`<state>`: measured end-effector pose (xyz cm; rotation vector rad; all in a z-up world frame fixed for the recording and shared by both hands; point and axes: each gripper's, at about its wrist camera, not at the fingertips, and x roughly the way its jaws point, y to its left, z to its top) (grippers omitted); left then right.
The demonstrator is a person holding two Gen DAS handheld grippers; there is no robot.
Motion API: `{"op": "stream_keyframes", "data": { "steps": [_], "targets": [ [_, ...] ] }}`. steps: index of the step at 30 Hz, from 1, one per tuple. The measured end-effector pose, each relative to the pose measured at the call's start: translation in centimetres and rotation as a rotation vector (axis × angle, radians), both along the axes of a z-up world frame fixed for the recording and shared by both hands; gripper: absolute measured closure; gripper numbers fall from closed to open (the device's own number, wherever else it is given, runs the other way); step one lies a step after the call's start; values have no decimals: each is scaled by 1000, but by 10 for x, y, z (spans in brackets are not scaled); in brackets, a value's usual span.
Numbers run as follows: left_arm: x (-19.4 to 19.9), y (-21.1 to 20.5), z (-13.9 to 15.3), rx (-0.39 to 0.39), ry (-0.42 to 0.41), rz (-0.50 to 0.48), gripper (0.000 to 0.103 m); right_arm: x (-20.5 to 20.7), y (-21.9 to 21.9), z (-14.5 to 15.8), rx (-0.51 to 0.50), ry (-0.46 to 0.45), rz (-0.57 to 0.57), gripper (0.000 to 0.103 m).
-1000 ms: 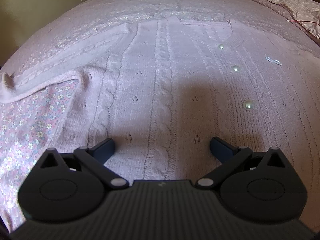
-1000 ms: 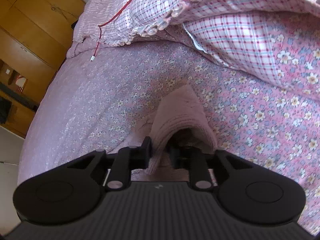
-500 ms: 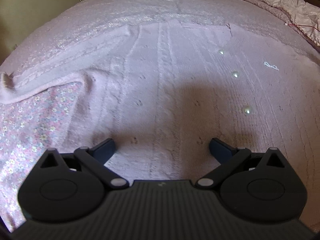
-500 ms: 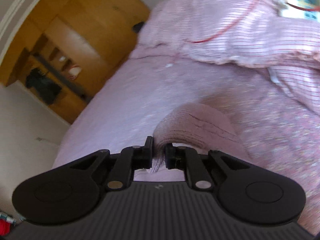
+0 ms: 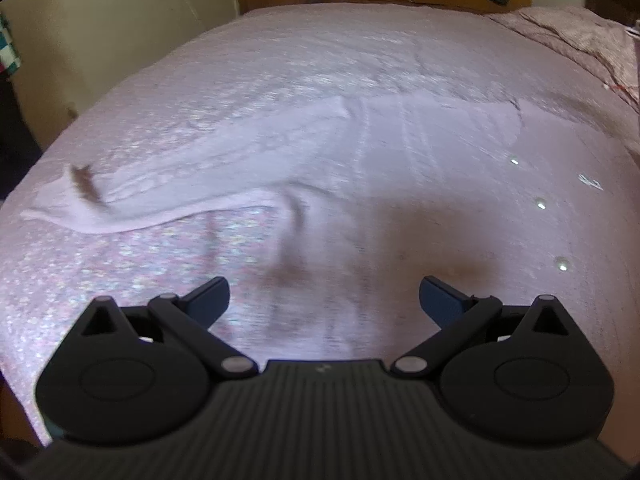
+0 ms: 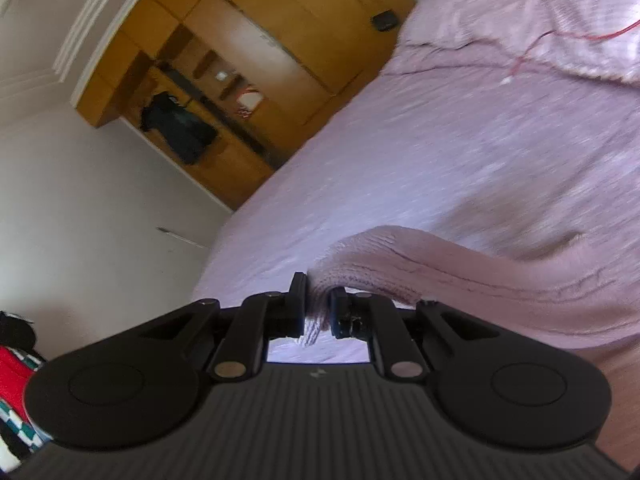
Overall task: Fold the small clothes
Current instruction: 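Carry the held sleeve across the cardigan body with the right tool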
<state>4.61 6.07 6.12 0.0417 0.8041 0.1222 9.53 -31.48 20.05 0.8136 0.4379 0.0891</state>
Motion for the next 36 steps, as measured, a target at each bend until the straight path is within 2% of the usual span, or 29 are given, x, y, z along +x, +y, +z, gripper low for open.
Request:
{"op": "stream_keyframes", "data": {
  "steps": [6, 12, 16, 18, 21, 26, 30, 33, 36],
  "targets": [
    [-5, 28, 7, -55, -12, 37, 0, 21, 106, -10, 62, 9, 138, 91],
    [-12, 43, 10, -28, -50, 60, 0, 40, 199, -53, 102, 51, 222, 91],
    [-12, 51, 6, -41, -46, 68, 0, 49, 235, -90, 116, 123, 246, 91],
    [-12, 55, 3, -45, -39, 76, 0, 49, 247, -108, 133, 156, 256, 91],
    [-10, 62, -1, -58, -29, 93, 1, 61, 242, -134, 173, 196, 269, 91],
    [-10, 72, -4, -85, -39, 124, 1, 70, 244, -166, 288, 257, 268, 89],
    [-10, 76, -6, -96, -39, 133, 1, 80, 247, -189, 316, 342, 256, 76],
    [-11, 77, -8, -96, -39, 140, 1, 80, 247, -198, 351, 331, 236, 72],
    [-11, 79, -9, -110, -38, 147, 1, 81, 251, -198, 336, 330, 222, 73]
  ]
}}
